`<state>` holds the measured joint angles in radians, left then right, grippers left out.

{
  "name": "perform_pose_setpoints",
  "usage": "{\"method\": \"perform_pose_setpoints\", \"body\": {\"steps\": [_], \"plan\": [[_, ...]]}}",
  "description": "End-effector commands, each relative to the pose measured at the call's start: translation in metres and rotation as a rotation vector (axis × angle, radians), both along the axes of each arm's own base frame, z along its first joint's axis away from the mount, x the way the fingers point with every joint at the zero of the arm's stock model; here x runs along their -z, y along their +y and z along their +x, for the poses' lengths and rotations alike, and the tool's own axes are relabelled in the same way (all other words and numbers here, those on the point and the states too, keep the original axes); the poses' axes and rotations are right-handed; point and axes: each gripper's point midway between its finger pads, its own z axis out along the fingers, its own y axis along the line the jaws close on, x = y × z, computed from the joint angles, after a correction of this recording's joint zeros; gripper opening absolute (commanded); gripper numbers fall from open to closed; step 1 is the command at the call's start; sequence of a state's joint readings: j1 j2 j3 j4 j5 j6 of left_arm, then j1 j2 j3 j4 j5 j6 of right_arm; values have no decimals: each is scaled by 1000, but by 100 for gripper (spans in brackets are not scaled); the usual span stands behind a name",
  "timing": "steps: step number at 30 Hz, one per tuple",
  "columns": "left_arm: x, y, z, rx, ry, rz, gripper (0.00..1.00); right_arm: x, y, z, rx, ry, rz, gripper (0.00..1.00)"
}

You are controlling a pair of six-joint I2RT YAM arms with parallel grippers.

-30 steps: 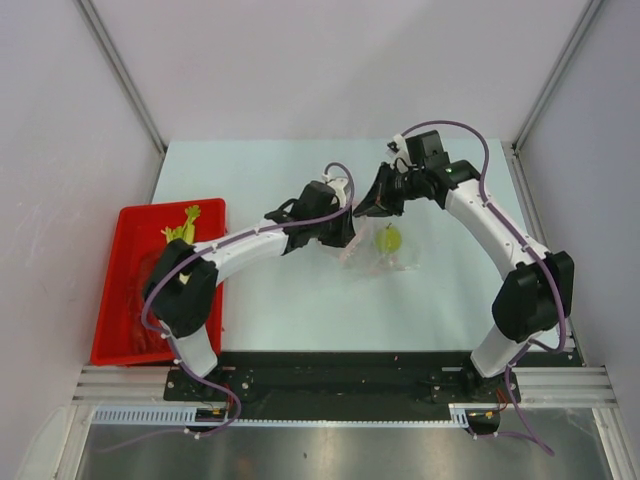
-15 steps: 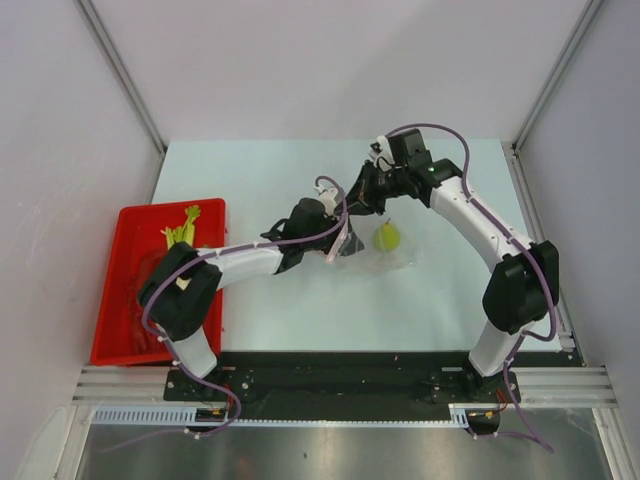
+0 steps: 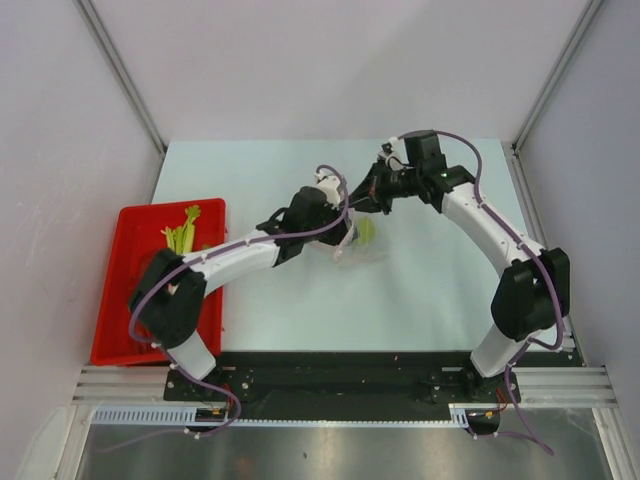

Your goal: Open the zip-top bag and remove the fake food

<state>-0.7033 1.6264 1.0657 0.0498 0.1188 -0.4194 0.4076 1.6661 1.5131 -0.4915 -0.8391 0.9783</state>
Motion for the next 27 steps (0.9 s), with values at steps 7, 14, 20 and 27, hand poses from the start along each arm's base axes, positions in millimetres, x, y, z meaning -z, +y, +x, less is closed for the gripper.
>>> {"method": "perform_pose_setpoints", "body": {"steps": [7,14,20,27], "plan": [[12,-36,41,-7,-24,112,55,22,-70,35,81,53,10,0],[23,-55,61,-6,-45,146,57,41,-86,40,91,82,-21,0],[17,-57,79,-71,-81,127,45,39,-82,36,85,66,-37,0],[2,-40,74,-151,-91,100,31,-4,-35,17,41,86,59,0]]}}
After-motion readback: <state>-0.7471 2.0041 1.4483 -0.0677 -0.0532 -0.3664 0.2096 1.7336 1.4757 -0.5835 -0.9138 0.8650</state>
